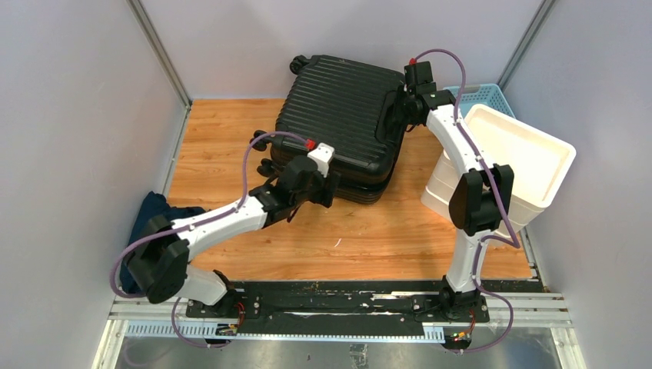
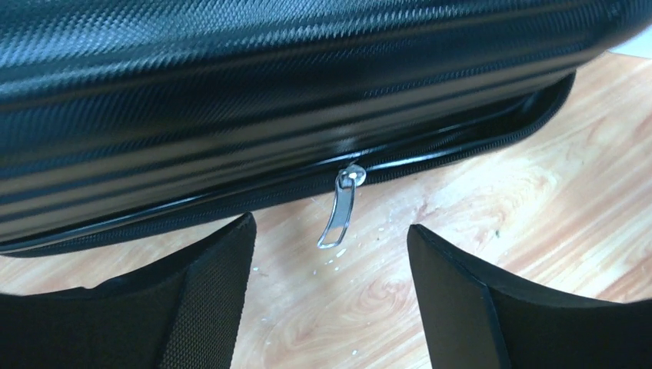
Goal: Open, take out, and arrange the luggage
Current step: Unzip the luggage at the center of the board.
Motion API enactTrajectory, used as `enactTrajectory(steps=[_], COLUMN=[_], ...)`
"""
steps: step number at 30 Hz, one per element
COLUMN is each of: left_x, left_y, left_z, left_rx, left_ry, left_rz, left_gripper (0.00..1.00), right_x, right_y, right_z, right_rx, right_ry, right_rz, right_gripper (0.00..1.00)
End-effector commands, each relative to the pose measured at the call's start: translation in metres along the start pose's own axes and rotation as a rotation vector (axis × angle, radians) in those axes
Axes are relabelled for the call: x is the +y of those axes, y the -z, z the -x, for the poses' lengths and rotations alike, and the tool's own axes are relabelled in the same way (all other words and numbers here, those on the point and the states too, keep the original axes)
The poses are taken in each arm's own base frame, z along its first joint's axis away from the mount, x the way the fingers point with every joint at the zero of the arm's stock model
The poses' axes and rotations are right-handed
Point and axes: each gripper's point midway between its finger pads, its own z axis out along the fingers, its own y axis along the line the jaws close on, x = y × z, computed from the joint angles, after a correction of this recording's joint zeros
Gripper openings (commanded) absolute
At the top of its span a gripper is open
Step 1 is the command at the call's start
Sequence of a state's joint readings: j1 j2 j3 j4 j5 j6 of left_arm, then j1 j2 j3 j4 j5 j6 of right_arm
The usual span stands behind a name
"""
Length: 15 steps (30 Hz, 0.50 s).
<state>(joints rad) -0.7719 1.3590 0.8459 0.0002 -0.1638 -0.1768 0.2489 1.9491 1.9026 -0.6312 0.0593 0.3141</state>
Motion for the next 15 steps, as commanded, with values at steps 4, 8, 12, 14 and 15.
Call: enactTrajectory(steps=[4,8,12,14,15], left_x=[-0.001,-0.001,-0.004,-0.002,-0.002], left_y=[-0.019,-0.031,-0.043,-0.047,-0.048], left_z=[-0.012,-0.018,-0.022,-0.021,-0.02], left_rx=[0.09,0.086,0.068,0.059,0.049], left_ry=[0.008,-0.067,-0.109,-0.13,-0.136], left_rz=[0.135,0.155,0.153,0.181,0.19], left_gripper=[0.71,0.69,0.64,0.63,0.63], right_x=[0.015,0.015,0.016,0.016,0.016], right_y=[-0.007,-0.008,-0.009,-0.009,-0.01], right_z=[-0.031,-0.032,-0.033,-0.033,-0.033], right_rx=[0.102,0.106,0.109,0.111,0.112], right_ry=[0.009,0.011,0.011,0.013,0.013], right_rz=[0.078,0.082,0.085,0.086,0.086], right_gripper=[0.32,0.33,0.33,0.33,0.33])
